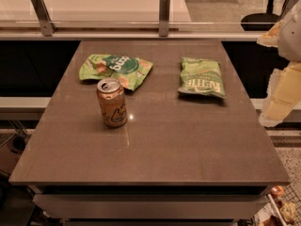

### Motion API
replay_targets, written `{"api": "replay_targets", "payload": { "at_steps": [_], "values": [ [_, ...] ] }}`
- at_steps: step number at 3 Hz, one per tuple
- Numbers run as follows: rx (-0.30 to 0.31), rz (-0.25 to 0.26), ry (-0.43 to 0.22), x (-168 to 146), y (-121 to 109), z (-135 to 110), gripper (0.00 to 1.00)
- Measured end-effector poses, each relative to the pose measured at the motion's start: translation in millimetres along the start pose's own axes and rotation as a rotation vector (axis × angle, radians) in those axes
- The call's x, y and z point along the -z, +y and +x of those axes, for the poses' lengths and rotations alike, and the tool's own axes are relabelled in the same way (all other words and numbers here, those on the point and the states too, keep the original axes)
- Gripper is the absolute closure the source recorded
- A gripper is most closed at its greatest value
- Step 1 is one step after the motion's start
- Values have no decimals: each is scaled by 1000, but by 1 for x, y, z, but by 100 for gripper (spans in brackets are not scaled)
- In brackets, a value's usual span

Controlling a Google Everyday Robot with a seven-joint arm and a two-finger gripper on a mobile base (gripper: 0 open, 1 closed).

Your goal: Knock orange can over

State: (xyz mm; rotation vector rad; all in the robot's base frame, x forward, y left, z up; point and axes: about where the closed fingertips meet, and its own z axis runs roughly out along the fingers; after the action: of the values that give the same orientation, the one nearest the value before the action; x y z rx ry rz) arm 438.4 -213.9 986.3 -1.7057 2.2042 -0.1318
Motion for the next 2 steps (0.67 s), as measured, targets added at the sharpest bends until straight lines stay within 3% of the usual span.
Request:
{"api": "replay_targets", "payload": {
  "at_steps": [1,2],
  "values": [
    [0,0,0,0,0,0,0],
    [-18,4,-47,-2,-3,-3,0]
  ]
}}
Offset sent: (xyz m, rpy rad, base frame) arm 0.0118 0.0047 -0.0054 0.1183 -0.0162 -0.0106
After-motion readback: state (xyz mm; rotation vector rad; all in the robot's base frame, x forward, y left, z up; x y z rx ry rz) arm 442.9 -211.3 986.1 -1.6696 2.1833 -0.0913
